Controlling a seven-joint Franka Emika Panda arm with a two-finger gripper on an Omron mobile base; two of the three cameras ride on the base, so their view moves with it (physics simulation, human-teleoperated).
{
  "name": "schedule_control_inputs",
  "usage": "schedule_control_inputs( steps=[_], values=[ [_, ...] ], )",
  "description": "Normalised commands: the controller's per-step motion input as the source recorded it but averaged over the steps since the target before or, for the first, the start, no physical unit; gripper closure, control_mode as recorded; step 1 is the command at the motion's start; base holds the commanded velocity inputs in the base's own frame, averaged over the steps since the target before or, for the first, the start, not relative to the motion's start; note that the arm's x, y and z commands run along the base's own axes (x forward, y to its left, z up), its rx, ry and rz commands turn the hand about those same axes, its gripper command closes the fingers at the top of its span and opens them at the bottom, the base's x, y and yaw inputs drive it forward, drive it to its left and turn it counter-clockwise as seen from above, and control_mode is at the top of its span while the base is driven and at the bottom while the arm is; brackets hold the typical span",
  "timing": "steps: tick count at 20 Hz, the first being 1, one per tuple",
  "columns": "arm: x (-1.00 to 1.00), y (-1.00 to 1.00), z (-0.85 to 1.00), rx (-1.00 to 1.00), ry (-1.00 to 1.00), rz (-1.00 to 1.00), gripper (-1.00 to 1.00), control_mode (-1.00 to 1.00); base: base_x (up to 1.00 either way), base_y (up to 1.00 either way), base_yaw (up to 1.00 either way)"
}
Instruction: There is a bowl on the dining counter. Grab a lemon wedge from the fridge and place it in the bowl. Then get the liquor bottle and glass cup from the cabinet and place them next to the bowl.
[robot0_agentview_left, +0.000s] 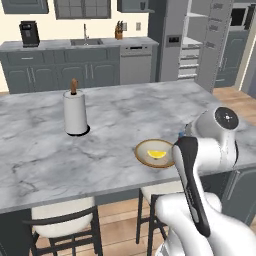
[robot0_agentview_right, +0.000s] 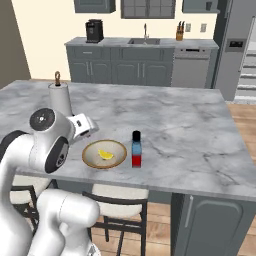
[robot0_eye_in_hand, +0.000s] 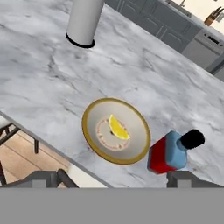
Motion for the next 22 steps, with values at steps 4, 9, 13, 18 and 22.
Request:
schedule_control_inputs(
  steps=[4, 9, 13, 18, 22],
  values=[
    [-0.12, 0.00, 0.00, 0.00, -0.05, 0.00, -1.00, 1.00, -0.54, -0.29, -0.07],
    [0.00, 0.00, 0.00, 0.00, 0.00, 0.00, -1.00, 1.00, -0.39, -0.78, -0.24],
    [0.00, 0.00, 0.00, 0.00, 0.00, 0.00, -1.00, 1.00, 0.05, -0.98, -0.17],
    [0.00, 0.00, 0.00, 0.00, 0.00, 0.00, -1.00, 1.00, 0.28, -1.00, -0.06],
    [0.00, 0.00, 0.00, 0.00, 0.00, 0.00, -1.00, 1.00, 0.32, -1.00, -0.01]
  ],
)
